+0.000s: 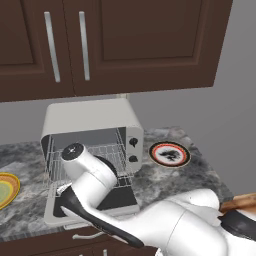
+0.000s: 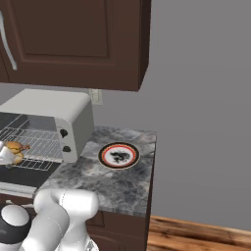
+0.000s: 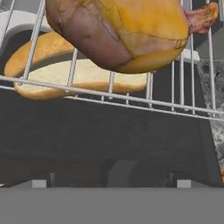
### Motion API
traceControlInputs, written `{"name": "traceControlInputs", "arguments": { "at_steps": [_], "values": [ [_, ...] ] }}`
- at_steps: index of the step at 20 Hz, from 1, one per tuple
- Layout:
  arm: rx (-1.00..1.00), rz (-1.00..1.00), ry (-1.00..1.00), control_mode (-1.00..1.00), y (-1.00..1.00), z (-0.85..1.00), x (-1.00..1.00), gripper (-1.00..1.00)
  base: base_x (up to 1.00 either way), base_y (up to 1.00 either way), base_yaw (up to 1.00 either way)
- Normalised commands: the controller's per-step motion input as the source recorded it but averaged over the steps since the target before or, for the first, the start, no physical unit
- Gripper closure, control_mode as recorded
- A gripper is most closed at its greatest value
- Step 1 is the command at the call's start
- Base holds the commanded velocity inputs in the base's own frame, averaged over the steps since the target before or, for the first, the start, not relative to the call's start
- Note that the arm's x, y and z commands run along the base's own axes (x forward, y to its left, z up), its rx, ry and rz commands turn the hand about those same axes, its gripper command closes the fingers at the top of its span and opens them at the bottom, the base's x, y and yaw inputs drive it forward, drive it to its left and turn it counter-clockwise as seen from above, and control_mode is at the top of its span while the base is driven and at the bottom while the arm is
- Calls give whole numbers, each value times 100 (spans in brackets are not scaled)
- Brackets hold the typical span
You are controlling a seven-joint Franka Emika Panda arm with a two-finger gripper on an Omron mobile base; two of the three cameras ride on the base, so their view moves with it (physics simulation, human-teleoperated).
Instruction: Open the toaster oven door. Place the hotdog bun on the bottom rack in the toaster oven and place the chicken drumstick on the top rack.
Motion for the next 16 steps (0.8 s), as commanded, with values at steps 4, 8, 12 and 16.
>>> {"name": "traceControlInputs", "arguments": {
  "at_steps": [4,8,12,16],
  "values": [
    [8,-13,-7,-100,1,-25,8,-100,0,0,0],
    [12,-9,0,-100,0,-24,14,-100,0,0,0],
    [12,-4,2,-100,0,-22,22,-100,0,0,0],
    [6,0,0,-100,7,-21,17,-100,0,0,0]
  ]
}}
